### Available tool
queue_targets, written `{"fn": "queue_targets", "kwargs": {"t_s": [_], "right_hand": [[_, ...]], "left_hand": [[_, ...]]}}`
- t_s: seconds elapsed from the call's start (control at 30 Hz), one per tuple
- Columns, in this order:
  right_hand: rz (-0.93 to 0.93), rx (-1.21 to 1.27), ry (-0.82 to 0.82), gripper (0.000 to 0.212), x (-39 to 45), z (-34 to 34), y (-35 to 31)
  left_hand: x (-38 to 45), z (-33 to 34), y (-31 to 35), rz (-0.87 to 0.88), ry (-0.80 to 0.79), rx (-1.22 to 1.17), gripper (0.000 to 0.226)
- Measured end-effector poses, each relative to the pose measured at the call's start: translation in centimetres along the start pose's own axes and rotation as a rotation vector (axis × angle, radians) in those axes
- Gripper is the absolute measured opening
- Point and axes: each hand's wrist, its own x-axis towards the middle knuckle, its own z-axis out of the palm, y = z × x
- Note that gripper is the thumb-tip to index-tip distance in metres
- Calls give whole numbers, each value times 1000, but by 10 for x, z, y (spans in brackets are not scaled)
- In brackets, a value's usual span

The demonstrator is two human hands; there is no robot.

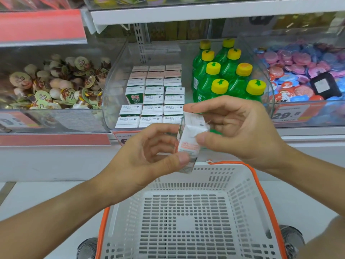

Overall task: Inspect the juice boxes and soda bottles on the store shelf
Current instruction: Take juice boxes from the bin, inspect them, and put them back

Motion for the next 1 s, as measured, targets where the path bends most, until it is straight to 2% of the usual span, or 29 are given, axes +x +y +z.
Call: {"fn": "queue_targets", "kwargs": {"t_s": [0.1,0.2,0.43,0.5,0.6,0.7,0.77,0.83,1.0], "right_hand": [[-44,17,-58,56,-1,4,-5],[-63,11,-114,62,-1,3,-10],[-82,-77,-158,58,-7,3,-11],[-34,-104,-136,59,-8,4,-13],[171,-60,-105,69,-13,11,-16],[316,-10,-73,78,-20,30,-21],[296,-3,-38,80,-18,40,-24],[242,-18,-4,75,-11,44,-28],[109,-153,130,32,15,57,-27]], "left_hand": [[-1,2,1,129,30,174,66],[-2,3,2,235,44,250,70],[-2,-3,4,360,140,364,62],[-2,-9,7,407,194,496,61],[-4,-18,18,557,268,746,54],[-4,-23,24,683,330,820,50],[-5,-24,26,724,354,816,50],[-6,-26,27,728,382,810,48],[-3,-36,27,686,463,793,50]]}}
